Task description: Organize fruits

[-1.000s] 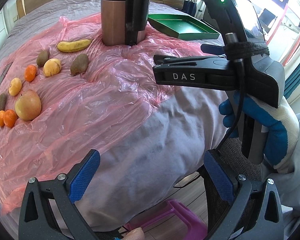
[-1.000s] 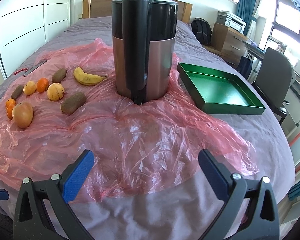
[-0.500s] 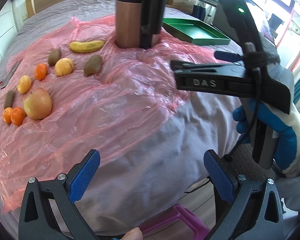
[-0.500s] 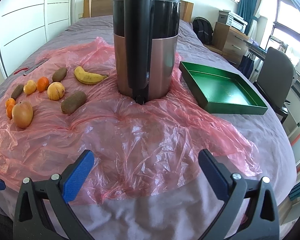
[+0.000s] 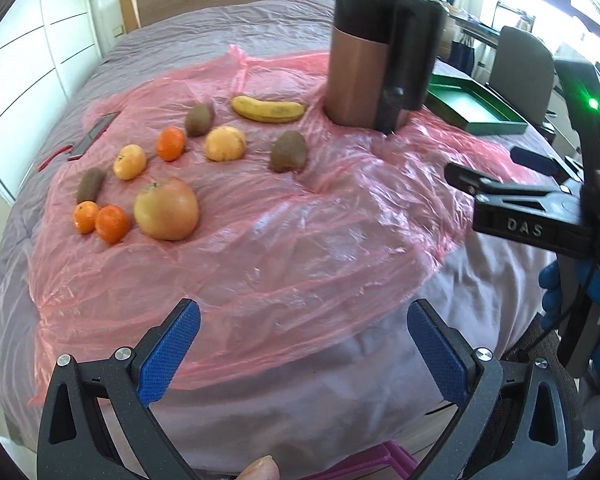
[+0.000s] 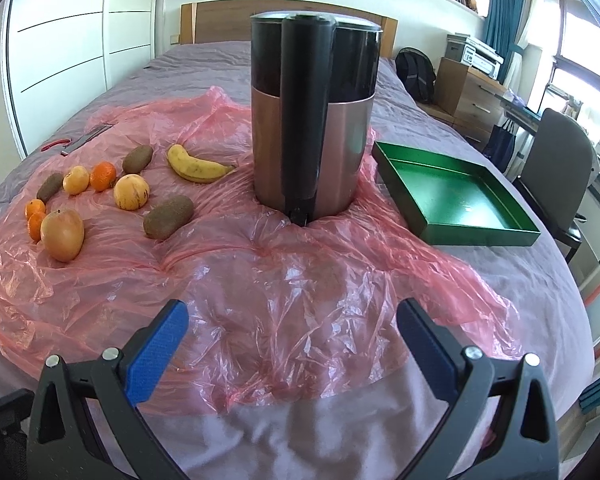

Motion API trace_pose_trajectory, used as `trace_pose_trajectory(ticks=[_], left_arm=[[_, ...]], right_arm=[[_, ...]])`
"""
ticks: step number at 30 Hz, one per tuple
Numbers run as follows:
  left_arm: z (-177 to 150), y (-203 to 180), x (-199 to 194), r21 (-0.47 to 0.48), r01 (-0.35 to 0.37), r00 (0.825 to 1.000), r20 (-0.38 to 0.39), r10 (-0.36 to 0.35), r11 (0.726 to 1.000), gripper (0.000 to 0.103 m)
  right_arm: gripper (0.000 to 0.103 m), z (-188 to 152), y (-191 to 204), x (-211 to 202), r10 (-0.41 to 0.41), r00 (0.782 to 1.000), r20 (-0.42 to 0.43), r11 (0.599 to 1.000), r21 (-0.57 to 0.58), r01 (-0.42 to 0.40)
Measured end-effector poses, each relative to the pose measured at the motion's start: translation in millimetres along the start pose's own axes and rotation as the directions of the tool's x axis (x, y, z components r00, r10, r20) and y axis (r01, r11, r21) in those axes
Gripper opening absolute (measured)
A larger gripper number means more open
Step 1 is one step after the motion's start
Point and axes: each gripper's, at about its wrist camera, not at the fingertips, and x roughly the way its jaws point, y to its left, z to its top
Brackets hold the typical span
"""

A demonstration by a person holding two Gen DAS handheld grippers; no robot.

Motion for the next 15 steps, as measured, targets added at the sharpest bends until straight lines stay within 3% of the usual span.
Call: trace_pose_trajectory(ticks=[15], left_arm=[[6, 21, -3, -0.068, -0.076, 0.997, 0.011, 0.077, 0.995, 0.102]], right_arm=[[0.103, 1, 9, -4, 0.081, 0.997, 0.012, 0.997, 0.004, -0.081]])
